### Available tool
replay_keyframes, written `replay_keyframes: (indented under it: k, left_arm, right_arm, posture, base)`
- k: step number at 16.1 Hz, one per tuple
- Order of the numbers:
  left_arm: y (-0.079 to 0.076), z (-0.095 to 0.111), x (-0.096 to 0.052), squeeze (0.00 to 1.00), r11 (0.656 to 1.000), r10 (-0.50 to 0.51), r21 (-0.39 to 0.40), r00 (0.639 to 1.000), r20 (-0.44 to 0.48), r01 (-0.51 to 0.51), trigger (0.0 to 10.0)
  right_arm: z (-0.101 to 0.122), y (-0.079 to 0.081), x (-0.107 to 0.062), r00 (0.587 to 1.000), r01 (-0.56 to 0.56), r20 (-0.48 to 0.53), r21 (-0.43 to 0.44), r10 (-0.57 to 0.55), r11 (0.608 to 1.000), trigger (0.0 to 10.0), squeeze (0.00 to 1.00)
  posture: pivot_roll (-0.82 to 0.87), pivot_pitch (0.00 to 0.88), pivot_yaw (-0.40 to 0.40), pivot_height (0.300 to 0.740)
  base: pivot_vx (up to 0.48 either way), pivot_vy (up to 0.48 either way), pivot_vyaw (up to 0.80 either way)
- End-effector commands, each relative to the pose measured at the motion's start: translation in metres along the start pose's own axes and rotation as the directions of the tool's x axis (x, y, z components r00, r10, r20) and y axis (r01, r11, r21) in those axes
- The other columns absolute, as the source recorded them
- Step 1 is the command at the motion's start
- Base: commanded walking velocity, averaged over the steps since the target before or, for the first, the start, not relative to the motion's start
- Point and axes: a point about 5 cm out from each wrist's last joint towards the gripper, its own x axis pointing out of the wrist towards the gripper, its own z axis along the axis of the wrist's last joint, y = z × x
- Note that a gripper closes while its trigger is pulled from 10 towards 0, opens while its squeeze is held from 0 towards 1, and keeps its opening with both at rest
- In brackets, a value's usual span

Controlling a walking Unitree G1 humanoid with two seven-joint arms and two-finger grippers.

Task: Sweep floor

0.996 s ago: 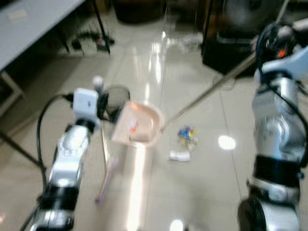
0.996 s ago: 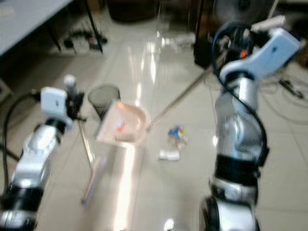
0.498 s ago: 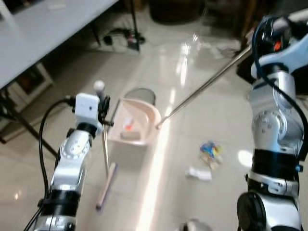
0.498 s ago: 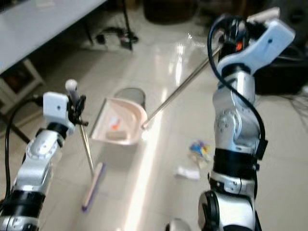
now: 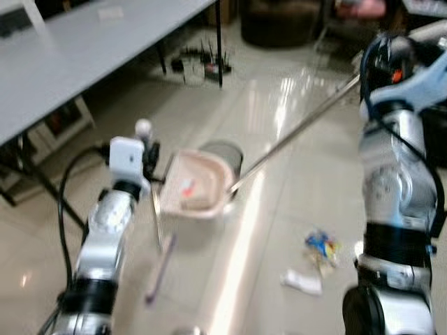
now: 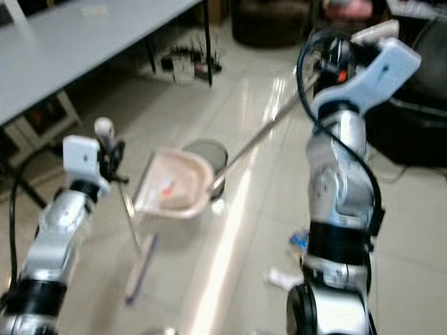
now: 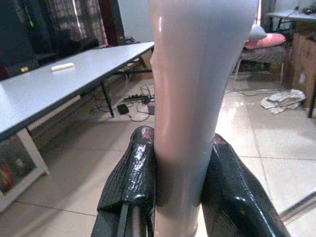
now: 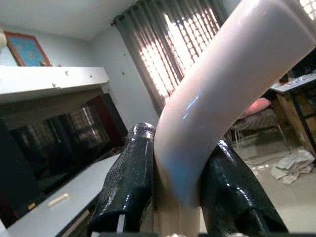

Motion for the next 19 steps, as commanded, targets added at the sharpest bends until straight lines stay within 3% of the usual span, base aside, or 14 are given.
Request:
replay_keyframes:
  k: [1,7,9,19]
  left_arm:
    - [-0.006,0.008,0.003,0.0,1.0,-0.012,-0.003,0.999,0.047,0.012,10.0]
    - [-0.006,0.01,0.005,0.0,1.0,-0.01,0.004,0.998,0.056,0.01,10.0]
    - [-0.005,0.009,0.003,0.0,1.0,0.002,0.003,0.998,0.056,-0.002,10.0]
    - [0.008,0.015,0.001,0.0,0.999,0.044,0.024,0.996,0.072,-0.046,10.0]
  right_arm:
    - [0.019,-0.004,0.002,0.997,0.008,0.08,-0.001,-0.007,1.0,10.0,0.0]
    - [0.022,-0.015,0.007,0.995,0.036,0.093,-0.002,-0.035,0.999,10.0,0.0]
    - [0.022,-0.015,0.007,0.996,0.027,0.089,-0.003,-0.027,1.0,10.0,0.0]
    - [0.015,-0.012,0.012,0.998,-0.009,0.068,0.016,0.007,1.0,10.0,0.0]
  posture:
    - [-0.01,0.018,0.034,0.74]
    - [-0.02,0.021,0.029,0.74]
    - [-0.02,0.021,0.013,0.74]
    - [0.01,0.024,0.017,0.74]
  base:
    - [0.446,0.0,0.0]
    - [0.455,0.0,-0.13]
    - [0.454,0.0,-0.8]
    - [0.455,0.0,0.0]
